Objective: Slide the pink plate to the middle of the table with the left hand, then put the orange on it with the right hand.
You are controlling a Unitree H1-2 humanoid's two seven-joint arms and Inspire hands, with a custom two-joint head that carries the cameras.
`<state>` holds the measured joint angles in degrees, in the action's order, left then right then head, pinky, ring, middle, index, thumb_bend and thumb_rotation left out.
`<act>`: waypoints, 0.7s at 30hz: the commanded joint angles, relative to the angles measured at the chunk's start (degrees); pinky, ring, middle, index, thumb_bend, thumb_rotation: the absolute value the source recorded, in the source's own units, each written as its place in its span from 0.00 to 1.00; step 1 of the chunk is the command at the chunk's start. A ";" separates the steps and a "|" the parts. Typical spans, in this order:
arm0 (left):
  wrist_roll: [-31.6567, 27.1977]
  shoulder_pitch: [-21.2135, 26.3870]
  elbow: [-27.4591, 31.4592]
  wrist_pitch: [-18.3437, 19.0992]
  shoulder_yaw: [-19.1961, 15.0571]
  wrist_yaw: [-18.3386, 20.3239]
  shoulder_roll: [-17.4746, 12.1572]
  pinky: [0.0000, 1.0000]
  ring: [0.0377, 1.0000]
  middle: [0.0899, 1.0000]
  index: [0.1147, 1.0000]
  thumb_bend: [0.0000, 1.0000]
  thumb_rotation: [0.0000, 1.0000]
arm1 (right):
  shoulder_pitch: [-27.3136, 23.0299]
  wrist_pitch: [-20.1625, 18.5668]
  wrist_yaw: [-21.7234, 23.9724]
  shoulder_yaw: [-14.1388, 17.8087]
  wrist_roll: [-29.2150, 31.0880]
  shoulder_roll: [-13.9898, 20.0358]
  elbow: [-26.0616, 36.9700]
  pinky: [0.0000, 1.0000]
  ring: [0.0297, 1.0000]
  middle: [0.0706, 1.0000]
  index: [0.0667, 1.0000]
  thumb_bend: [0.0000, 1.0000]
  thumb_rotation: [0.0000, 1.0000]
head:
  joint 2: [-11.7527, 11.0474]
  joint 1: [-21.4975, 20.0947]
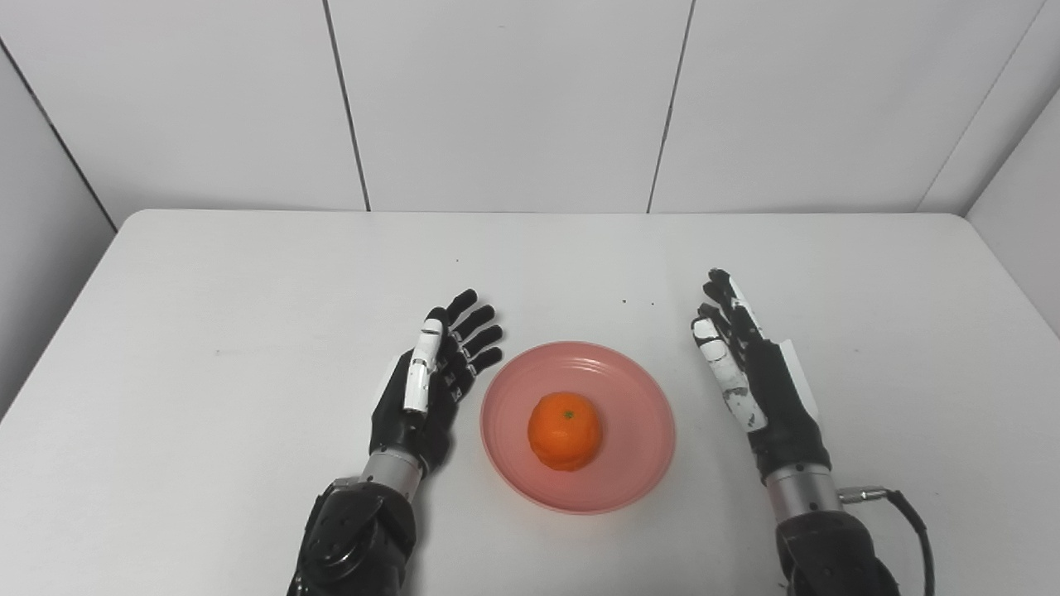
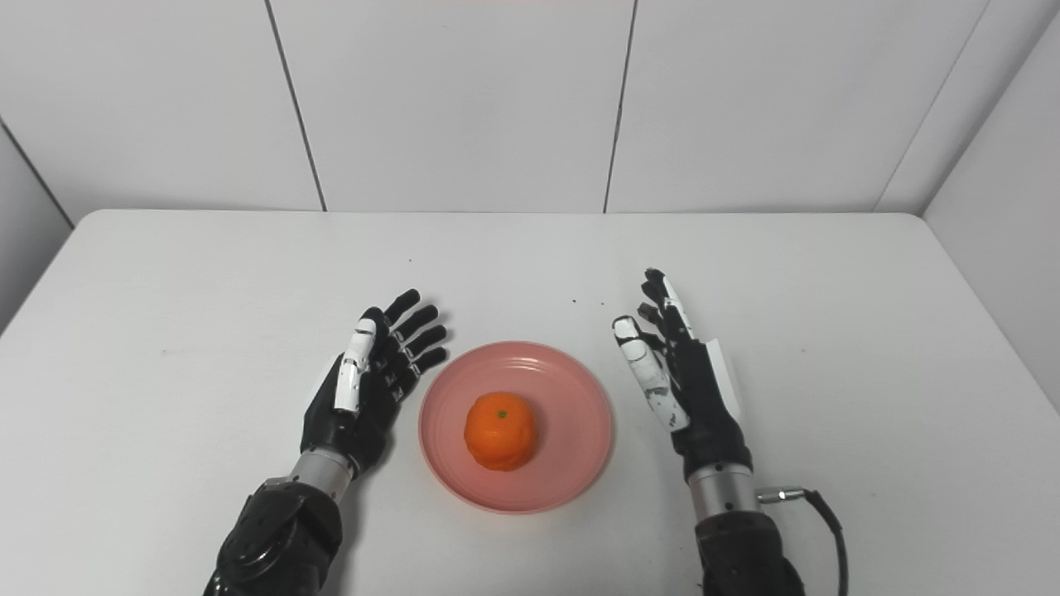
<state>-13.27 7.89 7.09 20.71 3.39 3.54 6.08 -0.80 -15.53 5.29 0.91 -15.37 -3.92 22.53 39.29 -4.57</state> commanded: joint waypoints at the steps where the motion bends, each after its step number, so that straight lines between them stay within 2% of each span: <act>1: 1.02 -0.23 1.75 -0.77 0.65 0.69 -0.73 0.90 0.89 0.90 0.89 0.37 1.00 | -0.30 2.94 -1.79 0.22 2.90 -1.08 0.60 0.89 0.93 0.97 0.98 0.71 1.00 | 0.02 0.07; 3: 2.03 -0.54 2.82 -1.13 1.16 0.60 -1.27 0.96 0.94 0.95 0.94 0.36 1.00 | 0.45 3.49 -2.23 0.27 5.05 -1.53 0.31 0.97 0.97 0.99 1.00 0.64 1.00 | -0.03 0.10; 6: 3.15 -1.08 5.00 -0.87 1.95 0.60 -2.18 0.98 0.96 0.97 0.96 0.36 1.00 | 1.21 3.55 -3.06 -0.04 6.73 -1.67 0.24 0.99 0.98 1.00 1.00 0.60 1.00 | -0.14 0.00; 12: 4.44 -2.02 7.07 -2.98 3.19 1.43 -3.62 1.00 1.00 1.00 1.00 0.40 0.94 | 2.00 4.53 -4.32 -0.81 7.89 -1.30 -0.36 1.00 0.99 1.00 1.00 0.48 1.00 | -0.44 -0.26; 16: 5.31 -2.93 7.96 -3.93 3.69 1.35 -3.66 1.00 1.00 1.00 1.00 0.39 0.97 | 2.65 4.73 -5.16 -1.08 8.45 -1.59 -0.73 1.00 0.99 1.00 1.00 0.41 1.00 | -0.73 -0.19; 21: 5.91 -4.29 6.85 -6.75 4.25 1.74 -3.47 1.00 1.00 1.00 1.00 0.37 0.98 | 3.18 7.93 -5.74 -1.25 10.46 -1.90 -2.95 1.00 0.99 1.00 1.00 0.33 1.00 | -1.63 -0.19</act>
<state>-7.73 3.29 13.01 17.37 7.22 4.66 2.23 2.95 -11.53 -0.01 -0.11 -5.82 -5.37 18.92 37.71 -4.83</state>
